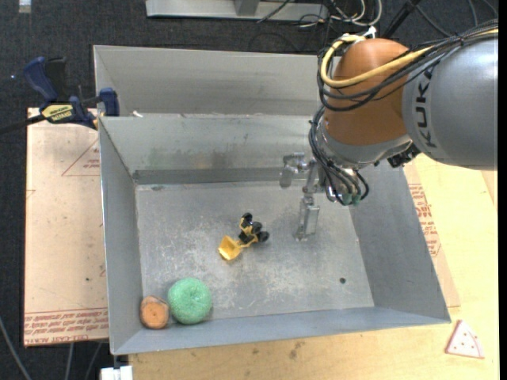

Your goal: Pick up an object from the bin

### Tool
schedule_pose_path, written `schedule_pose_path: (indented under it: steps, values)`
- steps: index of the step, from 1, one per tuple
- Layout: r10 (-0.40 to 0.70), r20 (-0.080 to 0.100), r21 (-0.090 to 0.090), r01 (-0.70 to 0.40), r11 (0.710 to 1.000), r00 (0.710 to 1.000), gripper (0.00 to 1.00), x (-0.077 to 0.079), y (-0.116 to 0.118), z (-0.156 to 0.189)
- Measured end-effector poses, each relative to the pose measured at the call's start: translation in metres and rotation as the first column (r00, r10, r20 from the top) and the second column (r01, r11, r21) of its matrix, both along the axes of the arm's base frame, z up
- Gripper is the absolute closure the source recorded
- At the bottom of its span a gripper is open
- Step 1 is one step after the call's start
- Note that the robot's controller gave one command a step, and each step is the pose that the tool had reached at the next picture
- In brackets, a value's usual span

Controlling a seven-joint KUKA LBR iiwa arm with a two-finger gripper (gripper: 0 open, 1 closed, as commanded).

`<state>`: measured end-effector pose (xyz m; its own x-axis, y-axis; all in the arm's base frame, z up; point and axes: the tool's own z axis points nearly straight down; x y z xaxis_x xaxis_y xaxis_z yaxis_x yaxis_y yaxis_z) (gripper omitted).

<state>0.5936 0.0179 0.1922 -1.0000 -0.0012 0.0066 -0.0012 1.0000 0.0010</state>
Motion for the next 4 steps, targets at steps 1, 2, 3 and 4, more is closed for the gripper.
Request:
schedule_pose_path:
  steps: [1, 2, 3, 4]
  values:
    - [0.000, 0.008, 0.000, 0.000, 1.000, 1.000, 0.00, 0.002, 0.000, 0.005]
    - [-0.053, 0.016, 0.001, 0.053, 0.999, 0.998, 0.00, 0.006, 0.014, -0.038]
    - [-0.099, 0.012, 0.001, 0.099, 0.995, 0.995, 0.00, 0.009, 0.041, -0.091]
    - [0.046, 0.010, 0.002, -0.046, 0.999, 0.999, 1.00, 0.016, 0.056, -0.121]
